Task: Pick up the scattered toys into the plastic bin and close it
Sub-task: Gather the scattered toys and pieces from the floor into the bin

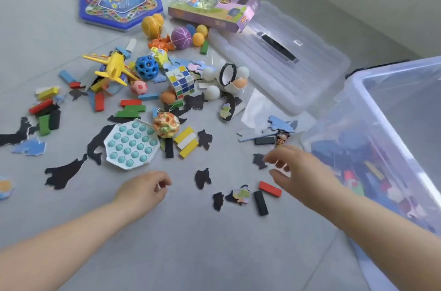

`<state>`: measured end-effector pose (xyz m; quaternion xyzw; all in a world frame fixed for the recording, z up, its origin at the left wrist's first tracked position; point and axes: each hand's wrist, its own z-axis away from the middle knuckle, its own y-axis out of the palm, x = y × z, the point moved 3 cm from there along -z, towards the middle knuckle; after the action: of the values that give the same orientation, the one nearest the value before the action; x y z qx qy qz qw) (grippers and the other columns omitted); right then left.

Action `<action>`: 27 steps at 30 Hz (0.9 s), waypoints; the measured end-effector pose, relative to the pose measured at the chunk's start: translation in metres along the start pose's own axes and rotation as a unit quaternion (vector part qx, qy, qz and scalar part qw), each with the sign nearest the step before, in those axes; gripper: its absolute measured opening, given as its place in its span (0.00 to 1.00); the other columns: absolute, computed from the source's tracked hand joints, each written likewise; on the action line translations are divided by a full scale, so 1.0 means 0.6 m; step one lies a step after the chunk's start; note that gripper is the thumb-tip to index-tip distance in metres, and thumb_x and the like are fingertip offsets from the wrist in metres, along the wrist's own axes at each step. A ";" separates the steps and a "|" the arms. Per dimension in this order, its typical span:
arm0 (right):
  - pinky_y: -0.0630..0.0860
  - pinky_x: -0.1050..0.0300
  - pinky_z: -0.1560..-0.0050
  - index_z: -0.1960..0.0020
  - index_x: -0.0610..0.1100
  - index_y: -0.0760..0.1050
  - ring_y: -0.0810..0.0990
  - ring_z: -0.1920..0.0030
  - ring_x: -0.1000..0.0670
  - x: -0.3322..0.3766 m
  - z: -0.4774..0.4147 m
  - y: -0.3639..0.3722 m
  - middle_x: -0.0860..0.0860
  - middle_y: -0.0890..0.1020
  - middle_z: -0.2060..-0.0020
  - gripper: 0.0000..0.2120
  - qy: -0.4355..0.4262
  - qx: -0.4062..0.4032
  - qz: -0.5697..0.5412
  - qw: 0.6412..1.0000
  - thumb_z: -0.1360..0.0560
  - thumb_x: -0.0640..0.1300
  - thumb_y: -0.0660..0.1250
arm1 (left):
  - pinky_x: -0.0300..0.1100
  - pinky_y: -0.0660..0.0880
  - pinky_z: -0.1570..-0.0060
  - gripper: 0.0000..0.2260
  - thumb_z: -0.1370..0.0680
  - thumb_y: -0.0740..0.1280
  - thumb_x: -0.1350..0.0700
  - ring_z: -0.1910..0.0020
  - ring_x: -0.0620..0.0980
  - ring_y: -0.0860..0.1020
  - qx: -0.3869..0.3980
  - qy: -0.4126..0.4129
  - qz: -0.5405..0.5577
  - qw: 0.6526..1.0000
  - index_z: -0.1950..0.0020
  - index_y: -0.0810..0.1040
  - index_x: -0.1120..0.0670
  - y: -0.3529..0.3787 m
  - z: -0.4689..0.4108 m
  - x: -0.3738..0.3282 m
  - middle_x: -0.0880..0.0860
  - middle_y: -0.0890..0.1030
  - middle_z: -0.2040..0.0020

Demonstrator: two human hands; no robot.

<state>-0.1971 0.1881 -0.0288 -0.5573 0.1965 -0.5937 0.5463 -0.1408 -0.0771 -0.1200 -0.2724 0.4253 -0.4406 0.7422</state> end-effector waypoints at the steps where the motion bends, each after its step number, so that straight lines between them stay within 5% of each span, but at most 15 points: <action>1: 0.65 0.67 0.54 0.40 0.48 0.73 0.74 0.49 0.59 -0.004 -0.018 0.028 0.55 0.75 0.47 0.12 0.035 0.048 0.053 0.997 0.23 0.41 0.60 | 0.40 0.71 0.48 0.07 0.23 0.61 0.58 0.52 0.47 0.74 0.005 -0.006 0.004 1.000 0.53 0.72 0.45 0.009 0.002 0.019 0.48 0.75 0.51; 3: 0.68 0.59 0.45 0.36 0.46 0.70 0.72 0.38 0.50 -0.015 -0.031 0.069 0.50 0.73 0.39 0.14 0.109 0.124 0.111 0.980 0.21 0.44 0.58 | 0.39 0.70 0.47 0.09 0.23 0.61 0.58 0.46 0.48 0.75 0.003 -0.002 0.013 1.000 0.45 0.76 0.51 0.024 0.002 0.039 0.50 0.76 0.45; 7: 0.69 0.57 0.44 0.35 0.45 0.68 0.71 0.38 0.46 -0.037 -0.011 0.110 0.47 0.72 0.38 0.16 0.201 0.165 0.126 0.957 0.22 0.39 0.57 | 0.41 0.70 0.46 0.11 0.24 0.62 0.60 0.41 0.51 0.75 -0.038 0.012 0.048 0.998 0.43 0.76 0.57 0.038 -0.014 0.046 0.53 0.77 0.42; 10: 0.65 0.60 0.41 0.34 0.45 0.66 0.68 0.35 0.48 -0.047 -0.004 0.133 0.49 0.70 0.36 0.17 0.190 0.140 0.125 0.964 0.22 0.39 0.56 | 0.42 0.76 0.56 0.07 0.28 0.65 0.62 0.51 0.54 0.79 -0.076 0.071 0.051 0.993 0.54 0.81 0.59 0.054 -0.024 0.042 0.56 0.82 0.54; 12: 0.64 0.61 0.41 0.34 0.45 0.67 0.67 0.34 0.49 -0.057 -0.011 0.141 0.51 0.70 0.35 0.17 0.187 0.089 0.094 0.974 0.22 0.38 0.56 | 0.37 0.74 0.68 0.10 0.32 0.61 0.55 0.61 0.45 0.75 -0.111 0.091 0.081 0.986 0.62 0.80 0.57 0.060 -0.026 0.049 0.54 0.82 0.65; 17: 0.68 0.55 0.42 0.37 0.41 0.70 0.70 0.38 0.44 -0.092 -0.030 0.159 0.45 0.72 0.39 0.17 0.218 0.070 0.059 0.972 0.25 0.40 0.63 | 0.38 0.67 0.57 0.06 0.31 0.58 0.53 0.58 0.46 0.70 -0.181 0.104 0.093 0.974 0.57 0.73 0.50 0.044 0.010 0.081 0.54 0.81 0.64; 22: 0.67 0.56 0.59 0.53 0.42 0.68 0.73 0.56 0.45 -0.092 -0.058 0.154 0.44 0.76 0.53 0.06 0.229 0.108 0.059 0.966 0.27 0.42 0.65 | 0.43 0.70 0.51 0.12 0.30 0.62 0.53 0.53 0.49 0.73 -0.233 -0.074 0.102 0.964 0.54 0.80 0.58 0.014 0.079 0.157 0.60 0.81 0.55; 27: 0.63 0.56 0.68 0.55 0.37 0.68 0.70 0.66 0.44 -0.067 -0.037 0.157 0.45 0.72 0.64 0.07 0.224 0.069 -0.011 0.972 0.28 0.38 0.66 | 0.53 0.67 0.39 0.16 0.29 0.69 0.65 0.41 0.62 0.72 -0.214 -0.252 0.120 0.936 0.41 0.75 0.62 0.018 0.144 0.206 0.61 0.74 0.40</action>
<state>-0.1847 0.1840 -0.1330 -0.3733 0.2665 -0.7213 0.5189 -0.0304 -0.1790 -0.1343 -0.4738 0.3378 -0.1641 0.7965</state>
